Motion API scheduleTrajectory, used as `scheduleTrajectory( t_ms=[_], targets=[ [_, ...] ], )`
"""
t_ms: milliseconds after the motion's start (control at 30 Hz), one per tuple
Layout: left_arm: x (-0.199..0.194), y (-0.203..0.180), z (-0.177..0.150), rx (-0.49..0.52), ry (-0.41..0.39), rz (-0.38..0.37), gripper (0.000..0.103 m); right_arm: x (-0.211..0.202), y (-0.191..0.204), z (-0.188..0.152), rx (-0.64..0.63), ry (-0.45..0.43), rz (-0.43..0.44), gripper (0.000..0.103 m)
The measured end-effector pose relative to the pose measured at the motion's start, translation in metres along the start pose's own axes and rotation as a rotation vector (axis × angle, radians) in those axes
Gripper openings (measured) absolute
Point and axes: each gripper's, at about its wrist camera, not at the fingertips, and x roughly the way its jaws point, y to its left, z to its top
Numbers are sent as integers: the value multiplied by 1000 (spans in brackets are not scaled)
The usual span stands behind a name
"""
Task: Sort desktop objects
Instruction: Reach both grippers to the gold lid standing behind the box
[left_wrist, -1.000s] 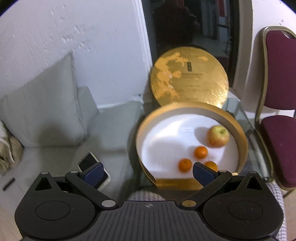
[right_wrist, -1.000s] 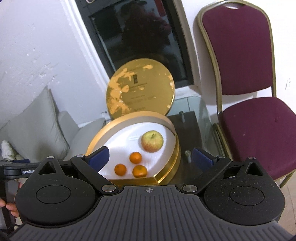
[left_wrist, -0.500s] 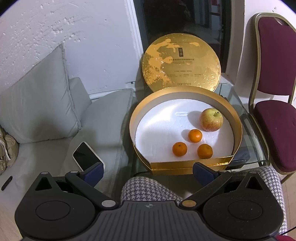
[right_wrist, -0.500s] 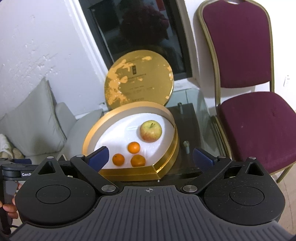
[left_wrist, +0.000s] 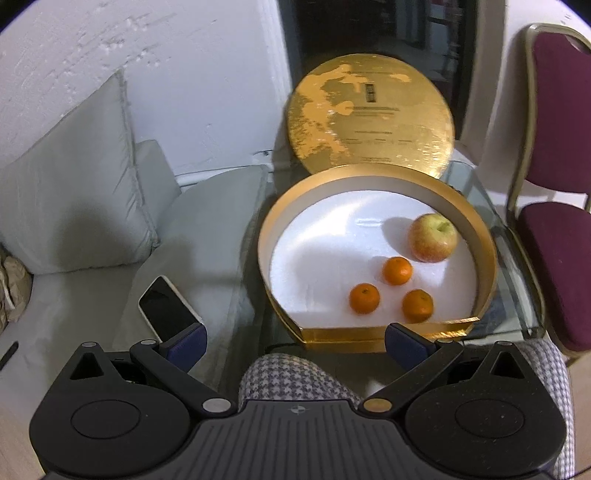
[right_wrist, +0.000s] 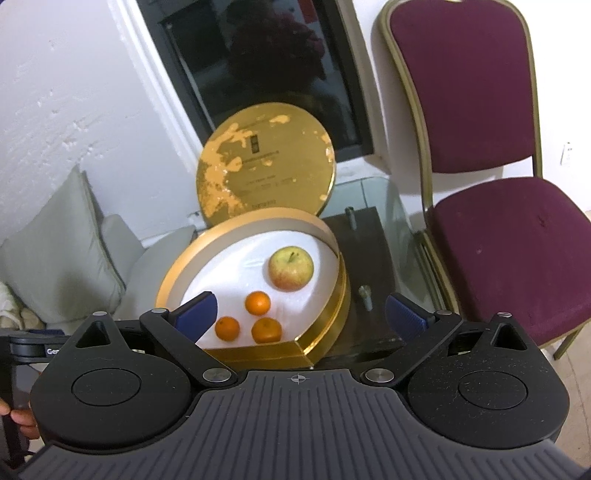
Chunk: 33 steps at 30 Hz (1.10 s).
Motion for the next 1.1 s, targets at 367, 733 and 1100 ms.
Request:
scheduleTrajectory(
  t_ms=[367,733,1100],
  targets=[
    [55,26,16,-97,-131,119,102,67,0,32,-25,-143,-17,100],
    [56,30,40,-48,-117,116,102,78,20,73,-70,-106,52,100],
    [40,54,82,-22,-150,119,102,71,35,131,-156,-163,66,101]
  ],
)
